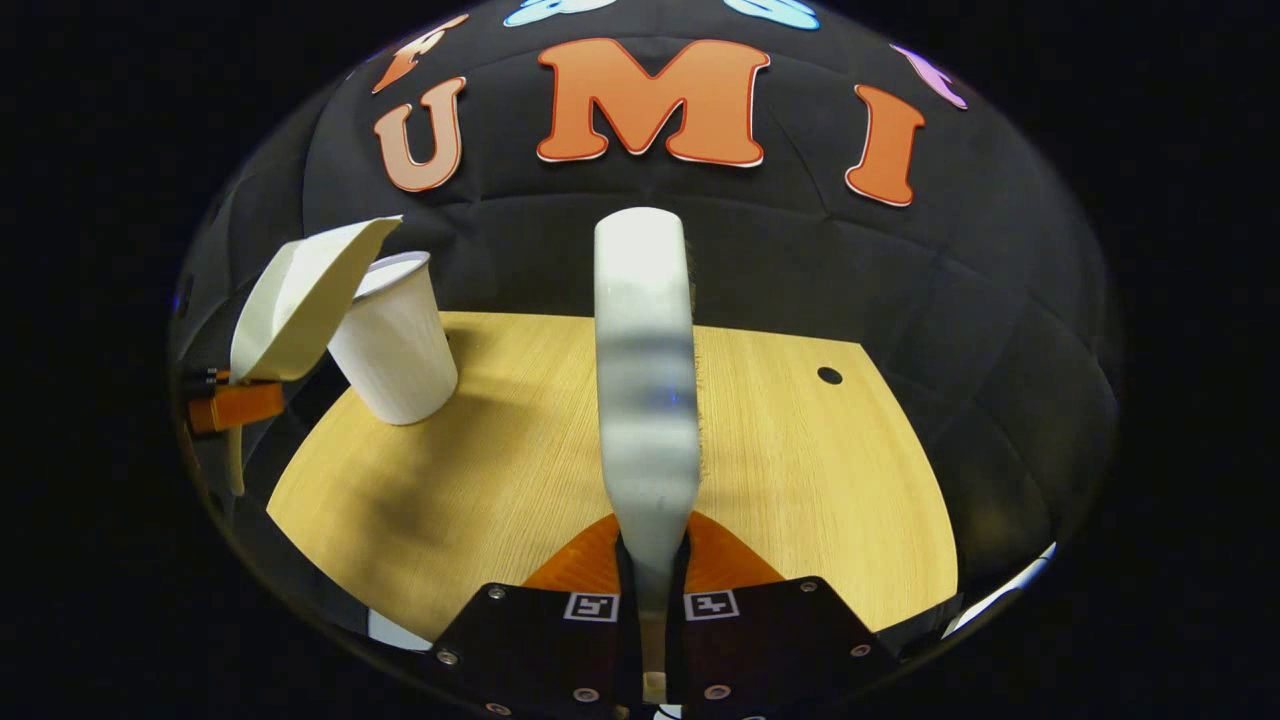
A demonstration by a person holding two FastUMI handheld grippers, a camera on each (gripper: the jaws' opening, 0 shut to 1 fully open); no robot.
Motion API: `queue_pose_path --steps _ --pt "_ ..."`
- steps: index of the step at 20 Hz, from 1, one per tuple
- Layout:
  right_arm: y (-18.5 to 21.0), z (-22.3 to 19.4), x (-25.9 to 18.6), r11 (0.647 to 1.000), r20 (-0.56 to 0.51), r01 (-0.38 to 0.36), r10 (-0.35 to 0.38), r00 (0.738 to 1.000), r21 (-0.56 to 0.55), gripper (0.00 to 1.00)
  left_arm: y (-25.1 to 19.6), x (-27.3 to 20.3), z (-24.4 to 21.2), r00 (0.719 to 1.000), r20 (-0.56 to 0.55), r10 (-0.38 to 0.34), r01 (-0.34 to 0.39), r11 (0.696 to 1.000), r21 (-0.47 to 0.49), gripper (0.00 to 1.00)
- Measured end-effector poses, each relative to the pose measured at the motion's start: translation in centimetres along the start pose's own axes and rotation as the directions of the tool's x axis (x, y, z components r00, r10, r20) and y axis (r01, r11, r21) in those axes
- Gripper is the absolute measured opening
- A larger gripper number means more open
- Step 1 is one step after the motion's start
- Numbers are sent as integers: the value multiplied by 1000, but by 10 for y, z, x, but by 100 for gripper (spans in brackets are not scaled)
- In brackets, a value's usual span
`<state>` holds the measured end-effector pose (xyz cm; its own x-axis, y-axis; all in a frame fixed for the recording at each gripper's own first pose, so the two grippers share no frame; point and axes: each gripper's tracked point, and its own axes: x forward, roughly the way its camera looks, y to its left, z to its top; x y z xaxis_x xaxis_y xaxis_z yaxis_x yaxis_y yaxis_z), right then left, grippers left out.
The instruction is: Pick up the small broom and dustpan from the desktop, sweep the trash into the dustpan with the broom, and then empty the trash into the garbage bin.
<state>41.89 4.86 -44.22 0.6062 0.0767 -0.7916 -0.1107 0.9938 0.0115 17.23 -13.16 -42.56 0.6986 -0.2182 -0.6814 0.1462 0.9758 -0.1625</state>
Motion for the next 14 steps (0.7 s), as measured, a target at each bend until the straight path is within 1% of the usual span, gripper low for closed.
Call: queue_pose_path --steps 1,4,8,10,14 --pt "0 -6 2 1000 -12 -4 4 1000 -2 9 -11 1 -5 1000 -18 -14 13 1000 -18 30" --pt "-2 -24 8 1000 -59 -4 4 998 -7 9 -27 2 -16 995 -96 -6 2 999 -46 30" --pt "-7 -53 23 1000 -139 5 -4 990 3 9 -44 15 -22 988 -153 16 -21 999 -29 30" --pt "-10 -72 37 1000 -195 9 -5 981 19 9 -59 19 -26 979 -204 11 -16 1000 -26 30" --pt "-8 -113 57 1000 -303 5 4 953 28 9 -87 25 -38 943 -332 5 -13 1000 -22 30"
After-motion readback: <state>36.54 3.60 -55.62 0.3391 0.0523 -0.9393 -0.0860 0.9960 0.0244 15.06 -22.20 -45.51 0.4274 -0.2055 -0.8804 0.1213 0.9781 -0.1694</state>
